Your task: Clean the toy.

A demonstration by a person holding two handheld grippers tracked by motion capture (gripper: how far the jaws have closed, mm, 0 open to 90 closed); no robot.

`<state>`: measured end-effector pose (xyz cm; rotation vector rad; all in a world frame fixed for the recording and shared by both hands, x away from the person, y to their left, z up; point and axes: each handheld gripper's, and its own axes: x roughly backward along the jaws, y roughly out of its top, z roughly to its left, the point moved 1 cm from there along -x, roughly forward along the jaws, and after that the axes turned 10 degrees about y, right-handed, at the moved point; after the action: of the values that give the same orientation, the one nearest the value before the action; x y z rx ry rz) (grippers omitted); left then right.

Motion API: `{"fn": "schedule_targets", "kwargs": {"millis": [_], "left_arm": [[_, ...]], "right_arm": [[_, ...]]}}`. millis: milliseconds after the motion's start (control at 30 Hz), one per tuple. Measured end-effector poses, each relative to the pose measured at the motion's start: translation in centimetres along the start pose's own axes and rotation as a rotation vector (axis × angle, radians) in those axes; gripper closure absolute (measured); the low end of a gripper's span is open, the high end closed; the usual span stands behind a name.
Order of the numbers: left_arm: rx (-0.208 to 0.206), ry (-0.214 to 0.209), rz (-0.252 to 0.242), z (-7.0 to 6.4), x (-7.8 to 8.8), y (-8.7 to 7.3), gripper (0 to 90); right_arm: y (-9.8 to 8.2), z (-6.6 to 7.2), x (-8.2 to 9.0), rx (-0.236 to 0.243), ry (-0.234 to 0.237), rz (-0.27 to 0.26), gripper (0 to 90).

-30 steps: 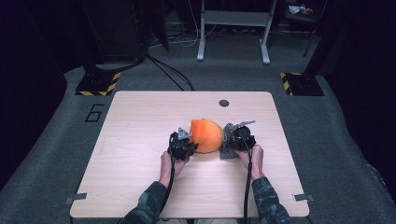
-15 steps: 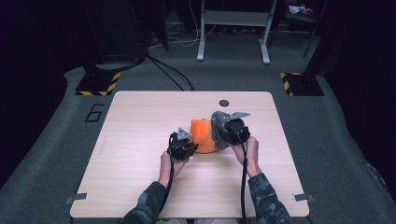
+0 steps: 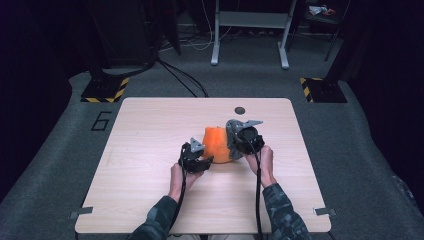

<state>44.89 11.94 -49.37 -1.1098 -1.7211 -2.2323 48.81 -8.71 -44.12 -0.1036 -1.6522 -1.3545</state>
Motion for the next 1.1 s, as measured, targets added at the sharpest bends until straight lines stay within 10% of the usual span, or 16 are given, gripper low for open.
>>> {"fn": "schedule_targets", "kwargs": {"millis": [167,433,1100], "left_arm": [[-0.042,0.046,0.000,-0.3,-0.6,0.0,51.1],[-0.066,0.054,-0.002,-0.7,-1.1,0.0,78.2],[0.049,-0.072,-0.007,-0.5,1.0,0.7,85.3]], "right_arm": [[0.0,-0.1,-0.2,-0.009,0.005,0.001,75.4],[-0.2,-0.2,-0.2,-0.024,0.007,-0.014,75.2],[-0.5,0.3,2.9,-0.012,0.021,-0.090,75.0]]}}
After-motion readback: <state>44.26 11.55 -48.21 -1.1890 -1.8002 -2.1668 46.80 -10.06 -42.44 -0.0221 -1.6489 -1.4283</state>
